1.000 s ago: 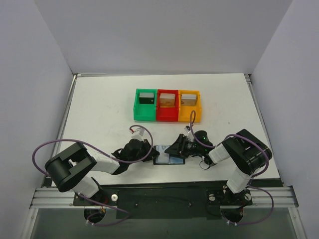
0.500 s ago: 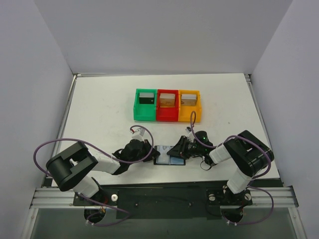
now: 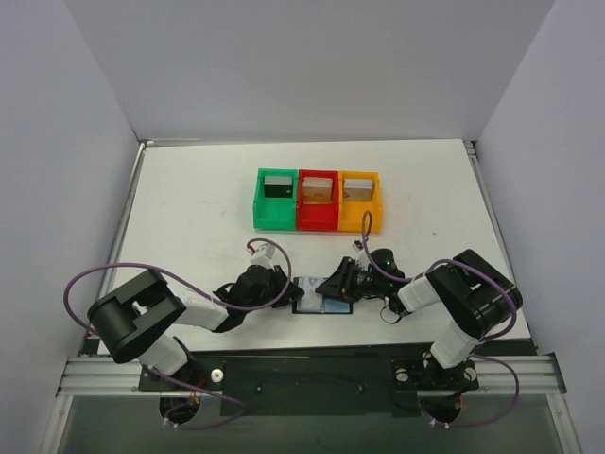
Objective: Take the credit cards out of the card holder
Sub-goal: Remove the credit card from the card holder.
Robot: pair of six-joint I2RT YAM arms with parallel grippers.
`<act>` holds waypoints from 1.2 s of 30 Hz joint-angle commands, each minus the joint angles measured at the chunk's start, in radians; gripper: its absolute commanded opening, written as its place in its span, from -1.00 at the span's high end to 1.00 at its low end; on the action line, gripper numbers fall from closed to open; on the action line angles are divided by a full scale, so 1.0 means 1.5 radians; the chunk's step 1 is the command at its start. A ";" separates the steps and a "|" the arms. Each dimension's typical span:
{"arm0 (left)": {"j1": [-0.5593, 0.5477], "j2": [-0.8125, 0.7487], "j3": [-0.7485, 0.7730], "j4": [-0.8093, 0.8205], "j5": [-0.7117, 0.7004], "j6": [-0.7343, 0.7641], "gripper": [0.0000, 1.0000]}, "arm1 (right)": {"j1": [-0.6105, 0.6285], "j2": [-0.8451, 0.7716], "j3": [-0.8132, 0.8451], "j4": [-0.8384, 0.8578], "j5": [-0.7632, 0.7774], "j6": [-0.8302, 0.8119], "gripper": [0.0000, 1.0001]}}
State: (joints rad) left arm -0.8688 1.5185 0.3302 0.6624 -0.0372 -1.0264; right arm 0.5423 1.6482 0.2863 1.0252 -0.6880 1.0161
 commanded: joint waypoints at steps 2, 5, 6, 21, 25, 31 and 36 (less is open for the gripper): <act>-0.012 0.008 0.003 -0.013 0.014 -0.001 0.60 | -0.005 -0.022 -0.014 -0.002 -0.008 -0.024 0.36; -0.012 0.007 0.001 -0.014 0.010 -0.002 0.60 | -0.008 -0.022 -0.018 -0.001 -0.009 -0.025 0.49; -0.012 0.006 0.000 -0.016 0.008 -0.002 0.60 | -0.008 -0.023 -0.019 -0.001 -0.008 -0.025 0.52; -0.012 0.005 0.000 -0.041 -0.012 -0.007 0.72 | -0.016 -0.043 -0.026 -0.046 0.005 -0.043 0.69; -0.012 0.004 0.000 -0.041 -0.012 -0.008 0.71 | -0.017 -0.047 -0.024 -0.065 0.011 -0.054 0.76; -0.012 0.004 0.000 -0.040 -0.012 -0.007 0.71 | -0.016 -0.050 -0.019 -0.090 0.015 -0.064 0.88; -0.012 0.005 -0.001 -0.042 -0.013 -0.010 0.64 | -0.017 -0.059 -0.012 -0.138 0.029 -0.084 0.94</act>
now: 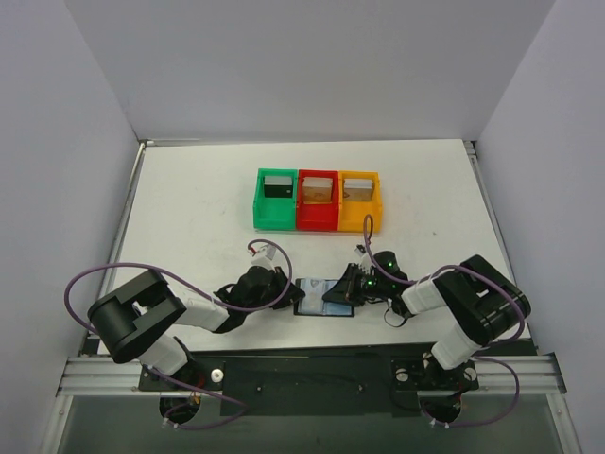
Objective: Take the credit cards out of the card holder
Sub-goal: Remove the credit card from the card holder.
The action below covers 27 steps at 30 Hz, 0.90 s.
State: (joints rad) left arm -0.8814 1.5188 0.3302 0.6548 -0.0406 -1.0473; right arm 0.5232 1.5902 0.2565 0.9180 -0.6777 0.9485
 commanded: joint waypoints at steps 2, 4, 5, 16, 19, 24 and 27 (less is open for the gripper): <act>-0.003 0.005 -0.001 -0.039 -0.011 0.003 0.57 | -0.004 -0.027 0.008 -0.081 0.028 -0.043 0.96; -0.003 0.005 -0.001 -0.041 -0.012 0.001 0.53 | -0.004 -0.032 0.009 -0.100 0.033 -0.049 0.99; -0.003 0.006 -0.001 -0.041 -0.011 0.001 0.51 | -0.004 -0.037 0.009 -0.104 0.037 -0.051 0.99; -0.003 0.008 -0.005 -0.044 -0.016 -0.002 0.51 | -0.003 -0.082 0.020 -0.196 0.069 -0.086 0.98; -0.005 0.007 -0.006 -0.044 -0.016 -0.002 0.52 | -0.004 -0.092 0.019 -0.207 0.070 -0.091 0.92; -0.003 0.011 -0.004 -0.041 -0.015 -0.003 0.53 | -0.003 -0.104 0.011 -0.159 0.048 -0.069 0.58; -0.003 0.012 -0.004 -0.041 -0.014 -0.002 0.55 | -0.004 -0.108 0.013 -0.130 0.032 -0.048 0.49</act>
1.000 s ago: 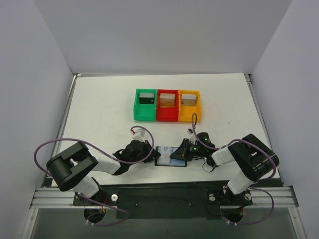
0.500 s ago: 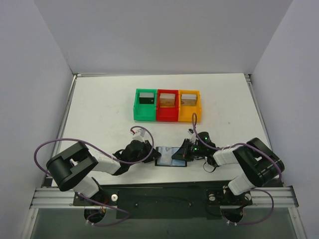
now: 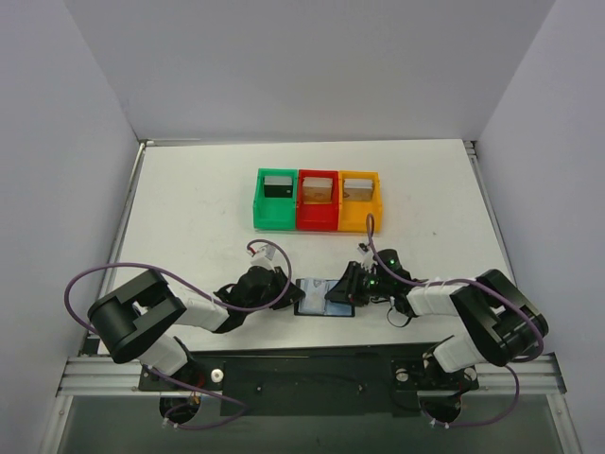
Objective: Take the credit cards out of the card holder
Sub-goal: Remove the credit card from the card holder.
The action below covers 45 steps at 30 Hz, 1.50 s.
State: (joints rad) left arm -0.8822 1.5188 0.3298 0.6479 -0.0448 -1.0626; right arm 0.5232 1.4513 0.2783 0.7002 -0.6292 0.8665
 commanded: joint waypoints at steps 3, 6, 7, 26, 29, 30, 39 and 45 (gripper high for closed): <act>-0.003 0.013 -0.004 -0.036 -0.010 0.007 0.58 | -0.003 -0.009 0.007 0.010 -0.005 0.007 0.48; -0.003 0.016 -0.004 -0.033 -0.009 0.007 0.60 | -0.004 0.005 0.015 0.001 -0.002 0.002 0.52; -0.003 0.017 -0.004 -0.033 -0.009 0.008 0.60 | -0.004 0.008 0.016 0.001 -0.002 0.002 0.53; -0.003 0.023 -0.002 -0.030 -0.002 0.008 0.63 | 0.004 0.048 0.055 -0.011 -0.012 -0.007 0.67; -0.003 0.024 -0.001 -0.030 -0.002 0.009 0.63 | 0.004 0.053 0.058 -0.015 -0.011 -0.008 0.76; -0.003 0.023 -0.001 -0.030 -0.002 0.009 0.63 | 0.004 0.056 0.057 -0.015 -0.010 -0.008 0.77; 0.004 0.023 -0.006 -0.040 -0.008 0.002 0.83 | -0.001 0.037 0.045 -0.034 -0.006 -0.016 1.00; 0.006 0.030 -0.010 -0.043 -0.013 -0.004 1.00 | -0.006 0.018 0.039 -0.057 0.004 -0.027 1.00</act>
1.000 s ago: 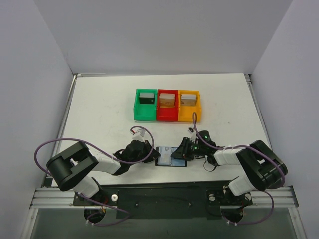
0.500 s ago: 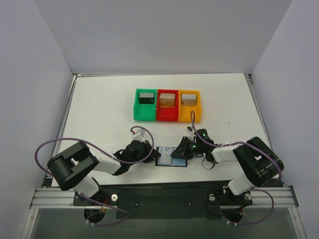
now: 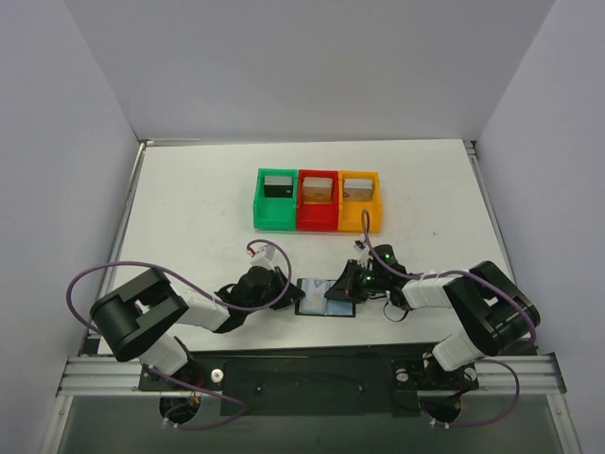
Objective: Take the credit cards out of the card holder
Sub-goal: Remove the credit card from the card holder.
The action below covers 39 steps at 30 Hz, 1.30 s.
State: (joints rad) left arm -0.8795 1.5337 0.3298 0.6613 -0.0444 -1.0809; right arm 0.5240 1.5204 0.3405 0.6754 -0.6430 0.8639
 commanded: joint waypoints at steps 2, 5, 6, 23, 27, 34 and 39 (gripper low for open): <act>0.005 0.021 -0.010 -0.054 -0.014 0.007 1.00 | -0.008 -0.032 -0.002 -0.049 0.015 -0.032 1.00; 0.005 0.020 -0.011 -0.059 -0.017 0.006 1.00 | -0.009 -0.044 -0.002 -0.065 0.020 -0.038 1.00; 0.005 0.021 -0.011 -0.059 -0.018 0.005 1.00 | -0.011 -0.046 -0.003 -0.071 0.022 -0.041 1.00; 0.004 0.036 -0.006 -0.048 -0.009 0.003 1.00 | -0.017 -0.031 -0.011 0.013 -0.034 -0.003 0.52; 0.005 0.041 -0.006 -0.045 -0.008 0.003 1.00 | -0.018 -0.011 -0.012 0.041 -0.042 0.010 0.51; 0.005 0.039 -0.010 -0.041 -0.008 0.002 1.00 | -0.018 0.016 -0.018 0.080 -0.047 0.028 0.70; 0.005 0.038 -0.014 -0.039 -0.009 -0.002 1.00 | -0.022 0.012 -0.028 0.083 -0.045 0.031 0.99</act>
State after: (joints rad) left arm -0.8753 1.5600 0.3298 0.6994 -0.0441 -1.0977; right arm 0.5026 1.5414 0.3141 0.7490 -0.6891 0.9062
